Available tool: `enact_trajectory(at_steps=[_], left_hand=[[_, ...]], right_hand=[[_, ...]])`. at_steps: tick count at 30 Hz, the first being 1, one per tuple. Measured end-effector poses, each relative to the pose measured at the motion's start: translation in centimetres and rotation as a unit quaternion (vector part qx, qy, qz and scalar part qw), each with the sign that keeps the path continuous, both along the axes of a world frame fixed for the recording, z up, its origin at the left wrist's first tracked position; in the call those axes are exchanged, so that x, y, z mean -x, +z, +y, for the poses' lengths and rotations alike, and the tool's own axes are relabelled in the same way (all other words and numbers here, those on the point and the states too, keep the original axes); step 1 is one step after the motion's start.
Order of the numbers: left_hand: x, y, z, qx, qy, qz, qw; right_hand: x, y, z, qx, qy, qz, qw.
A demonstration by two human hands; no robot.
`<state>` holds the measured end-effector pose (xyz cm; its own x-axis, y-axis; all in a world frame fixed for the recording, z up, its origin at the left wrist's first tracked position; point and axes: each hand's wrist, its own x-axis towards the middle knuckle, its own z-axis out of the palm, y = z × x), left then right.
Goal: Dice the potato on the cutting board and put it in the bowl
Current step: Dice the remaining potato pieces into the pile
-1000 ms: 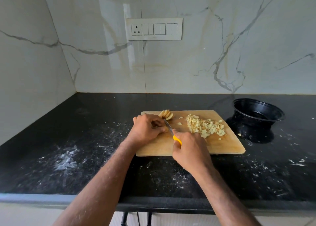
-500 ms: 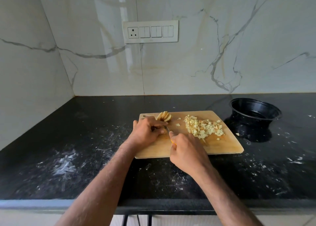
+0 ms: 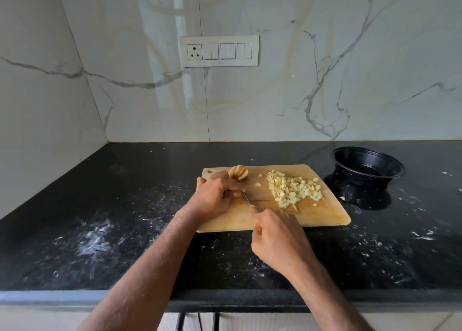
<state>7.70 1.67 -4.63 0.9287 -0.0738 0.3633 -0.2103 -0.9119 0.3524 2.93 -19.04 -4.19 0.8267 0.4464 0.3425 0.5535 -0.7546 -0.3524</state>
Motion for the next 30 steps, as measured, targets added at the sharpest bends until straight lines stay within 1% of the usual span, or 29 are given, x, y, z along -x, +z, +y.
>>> enact_trajectory(at_steps=[7,9,12,14,16,19,24,30], left_hand=[[-0.1,0.0,0.1,-0.001,0.000,0.012,1.000],[-0.1,0.0,0.1,0.010,0.002,0.010,1.000],[0.0,0.2,0.1,0.068,0.013,-0.001,0.998],[0.1,0.2,0.2,0.122,0.021,-0.007,0.992],[0.1,0.3,0.2,0.154,0.029,-0.010,0.988],[0.0,0.3,0.3,0.176,0.029,-0.018,0.984],[-0.1,0.2,0.3,0.181,0.030,-0.027,0.983],[0.1,0.4,0.2,0.177,0.030,-0.030,0.983]], right_hand=[[0.9,0.4,-1.3,-0.002,0.011,0.010,1.000],[0.9,0.7,-1.8,-0.031,-0.001,0.006,1.000],[0.1,0.8,-1.4,-0.101,-0.032,-0.016,0.994],[-0.5,0.7,0.0,-0.112,-0.034,-0.022,0.993],[-0.8,0.5,1.2,-0.110,-0.037,-0.021,0.993],[-1.1,-0.1,1.7,-0.106,-0.044,-0.026,0.993],[-1.0,-0.3,2.0,-0.078,-0.049,-0.057,0.994],[-0.9,-0.1,1.9,-0.061,-0.046,-0.038,0.996]])
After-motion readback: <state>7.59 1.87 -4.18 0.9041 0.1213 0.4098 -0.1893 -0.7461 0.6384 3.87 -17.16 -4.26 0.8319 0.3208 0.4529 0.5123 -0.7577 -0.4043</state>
